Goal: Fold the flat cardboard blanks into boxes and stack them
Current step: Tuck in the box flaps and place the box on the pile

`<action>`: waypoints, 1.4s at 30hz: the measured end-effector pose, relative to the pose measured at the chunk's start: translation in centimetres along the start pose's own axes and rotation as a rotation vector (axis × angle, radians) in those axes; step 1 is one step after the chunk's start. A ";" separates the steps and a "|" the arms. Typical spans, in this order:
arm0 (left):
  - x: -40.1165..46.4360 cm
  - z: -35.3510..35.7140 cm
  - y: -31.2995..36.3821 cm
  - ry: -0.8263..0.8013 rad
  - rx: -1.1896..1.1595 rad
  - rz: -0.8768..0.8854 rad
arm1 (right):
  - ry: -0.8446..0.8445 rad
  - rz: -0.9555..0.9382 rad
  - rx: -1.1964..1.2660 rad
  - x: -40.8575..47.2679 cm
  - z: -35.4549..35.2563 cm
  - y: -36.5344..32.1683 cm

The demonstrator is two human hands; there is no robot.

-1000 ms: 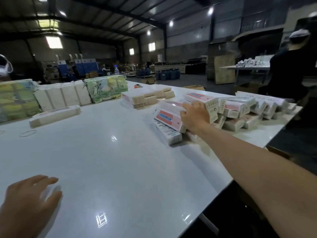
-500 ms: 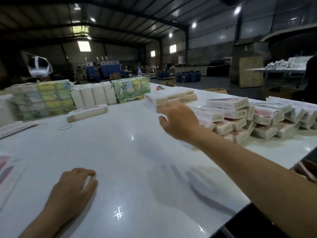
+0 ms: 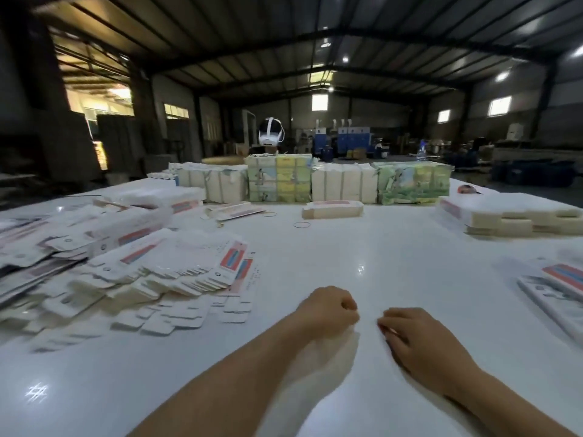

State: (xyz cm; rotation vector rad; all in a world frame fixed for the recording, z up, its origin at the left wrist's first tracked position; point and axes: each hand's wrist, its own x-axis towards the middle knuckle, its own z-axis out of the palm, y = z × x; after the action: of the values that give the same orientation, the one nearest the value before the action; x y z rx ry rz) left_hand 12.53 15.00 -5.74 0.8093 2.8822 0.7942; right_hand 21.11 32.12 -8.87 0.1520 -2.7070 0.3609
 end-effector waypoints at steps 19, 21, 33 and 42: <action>5.3 -14.7 -19.1 0.183 0.149 -0.824 | 0.006 0.152 0.048 -0.6 -0.2 -1.4; 5.4 -14.2 -18.7 0.280 0.179 -0.805 | 0.041 0.118 0.050 -0.6 0.0 -1.2; 1.1 -8.8 -2.2 0.111 -0.669 -0.142 | -0.059 0.056 0.045 -0.2 -0.5 -0.4; -3.6 -2.8 -1.3 -0.273 -0.834 -0.047 | 0.088 0.415 0.851 -1.0 -1.9 0.4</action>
State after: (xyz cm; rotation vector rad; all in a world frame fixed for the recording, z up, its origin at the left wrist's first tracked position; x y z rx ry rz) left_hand 14.48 10.91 -4.26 0.6525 2.0147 1.5557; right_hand 22.62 33.05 -7.70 -0.1927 -2.3026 1.5732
